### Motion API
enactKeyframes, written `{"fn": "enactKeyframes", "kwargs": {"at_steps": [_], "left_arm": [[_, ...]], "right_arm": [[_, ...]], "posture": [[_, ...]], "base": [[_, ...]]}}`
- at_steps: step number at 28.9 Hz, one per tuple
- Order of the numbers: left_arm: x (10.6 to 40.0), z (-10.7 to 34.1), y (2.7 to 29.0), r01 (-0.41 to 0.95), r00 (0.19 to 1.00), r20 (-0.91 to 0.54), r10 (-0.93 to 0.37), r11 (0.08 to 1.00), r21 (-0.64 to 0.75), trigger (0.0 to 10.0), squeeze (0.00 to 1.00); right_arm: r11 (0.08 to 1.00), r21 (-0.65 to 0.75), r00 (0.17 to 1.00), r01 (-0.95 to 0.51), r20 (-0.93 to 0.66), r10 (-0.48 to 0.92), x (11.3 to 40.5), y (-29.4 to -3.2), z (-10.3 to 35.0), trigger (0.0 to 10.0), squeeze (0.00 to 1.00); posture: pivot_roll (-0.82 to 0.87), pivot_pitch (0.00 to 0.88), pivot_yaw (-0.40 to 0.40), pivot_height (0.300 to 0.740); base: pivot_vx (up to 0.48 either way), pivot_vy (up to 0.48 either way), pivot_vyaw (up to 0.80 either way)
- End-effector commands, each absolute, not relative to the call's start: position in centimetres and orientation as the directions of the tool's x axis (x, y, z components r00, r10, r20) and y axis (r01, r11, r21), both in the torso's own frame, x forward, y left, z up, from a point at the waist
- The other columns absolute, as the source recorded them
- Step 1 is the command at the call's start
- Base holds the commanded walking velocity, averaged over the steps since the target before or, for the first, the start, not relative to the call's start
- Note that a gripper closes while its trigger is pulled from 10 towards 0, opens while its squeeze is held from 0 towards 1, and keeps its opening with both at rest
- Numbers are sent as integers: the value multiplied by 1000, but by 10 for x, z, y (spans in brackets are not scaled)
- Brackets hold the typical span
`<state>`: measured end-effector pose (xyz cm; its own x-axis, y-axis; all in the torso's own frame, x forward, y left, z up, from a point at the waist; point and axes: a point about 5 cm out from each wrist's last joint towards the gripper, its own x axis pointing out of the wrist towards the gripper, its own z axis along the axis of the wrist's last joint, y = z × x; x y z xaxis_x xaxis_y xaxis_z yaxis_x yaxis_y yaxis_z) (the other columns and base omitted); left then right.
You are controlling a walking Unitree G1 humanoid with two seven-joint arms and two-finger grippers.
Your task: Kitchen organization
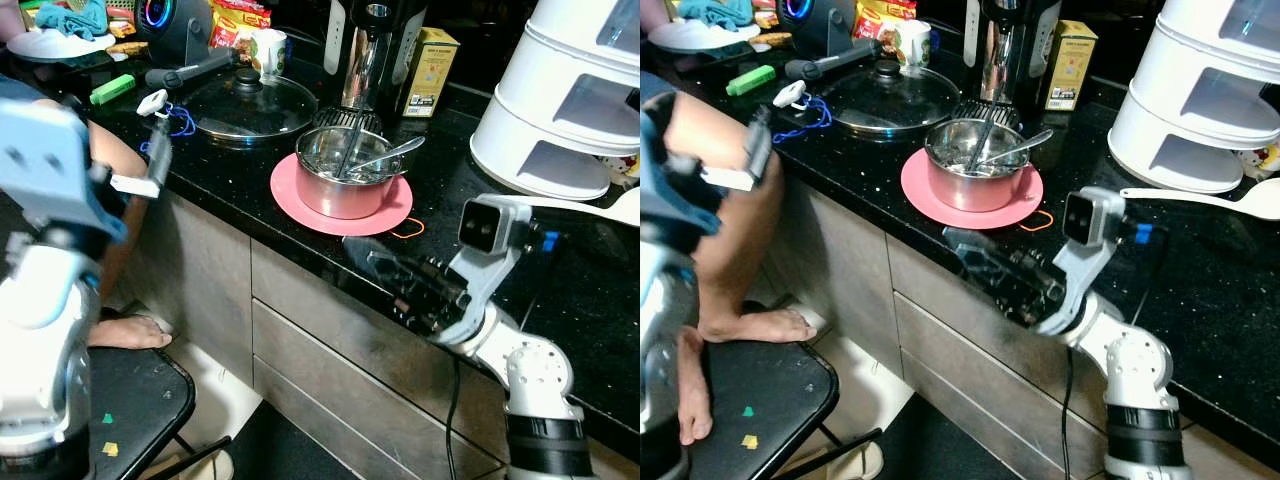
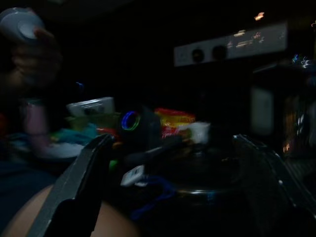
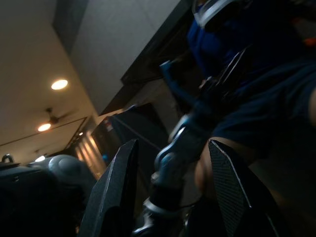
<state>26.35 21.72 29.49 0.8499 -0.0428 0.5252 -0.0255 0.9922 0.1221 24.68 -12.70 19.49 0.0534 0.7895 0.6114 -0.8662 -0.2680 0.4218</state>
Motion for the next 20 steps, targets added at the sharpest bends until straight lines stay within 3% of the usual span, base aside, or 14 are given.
{"fn": "enactKeyframes", "kwargs": {"at_steps": [1,5,8,11,20], "left_arm": [[274,298,226,32,858,511,-57,998,57,10000,0],[297,298,222,203,866,463,-189,979,20,10000,0],[304,298,218,253,861,451,-236,967,23,10000,0],[311,302,204,353,835,446,-323,936,17,10000,0],[314,303,186,437,805,431,-407,899,33,10000,0]], "right_arm": [[-274,406,36,-872,612,790,243,-126,198,10000,0],[-241,406,44,-882,580,814,242,-124,196,10000,0],[-235,394,39,-889,575,817,241,-124,197,10000,0],[-237,384,35,-892,583,812,239,-125,199,10000,0],[-233,372,32,-899,586,810,236,-126,202,10000,0]], "posture": [[117,12,-69,732],[109,10,-65,732],[103,8,-62,732],[99,8,-58,732],[86,10,-51,732]], "base": [[0,0,0],[0,0,0],[0,0,-152],[0,0,-796],[0,0,-800]]}}
